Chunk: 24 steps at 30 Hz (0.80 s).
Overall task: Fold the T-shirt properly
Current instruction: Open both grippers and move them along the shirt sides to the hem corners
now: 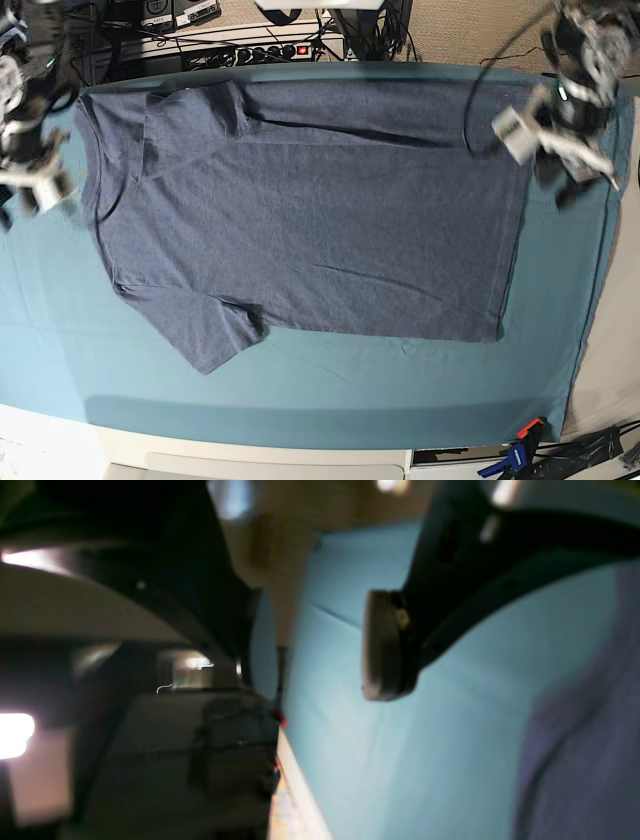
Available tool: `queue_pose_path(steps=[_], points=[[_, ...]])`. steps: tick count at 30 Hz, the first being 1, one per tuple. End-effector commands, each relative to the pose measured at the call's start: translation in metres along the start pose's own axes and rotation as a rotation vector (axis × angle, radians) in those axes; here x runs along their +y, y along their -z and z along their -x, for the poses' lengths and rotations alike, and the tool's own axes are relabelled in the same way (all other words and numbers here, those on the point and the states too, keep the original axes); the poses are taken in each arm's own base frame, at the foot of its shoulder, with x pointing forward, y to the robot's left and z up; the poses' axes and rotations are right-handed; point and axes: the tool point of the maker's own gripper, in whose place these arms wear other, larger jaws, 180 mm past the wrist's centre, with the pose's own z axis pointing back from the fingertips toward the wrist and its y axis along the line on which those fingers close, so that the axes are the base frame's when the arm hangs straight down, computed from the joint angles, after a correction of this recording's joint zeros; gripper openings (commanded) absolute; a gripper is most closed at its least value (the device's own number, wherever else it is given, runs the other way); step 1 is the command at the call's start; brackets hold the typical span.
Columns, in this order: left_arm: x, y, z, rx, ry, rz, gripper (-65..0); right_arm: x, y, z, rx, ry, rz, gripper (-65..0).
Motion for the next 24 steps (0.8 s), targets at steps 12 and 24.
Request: queue_pose_path(steps=[12, 24], points=[[-0.007, 0.008, -0.024, -0.112, -0.268, 0.214, -35.7, 0.029, 0.008, -0.057, -0.264, 0.705, -0.278, -36.3], [-0.056, 0.031, 0.0, -0.035, -0.526, 0.506, -35.8, 0.065, 0.011, -0.053, -0.207, 0.903, -0.473, -37.6]])
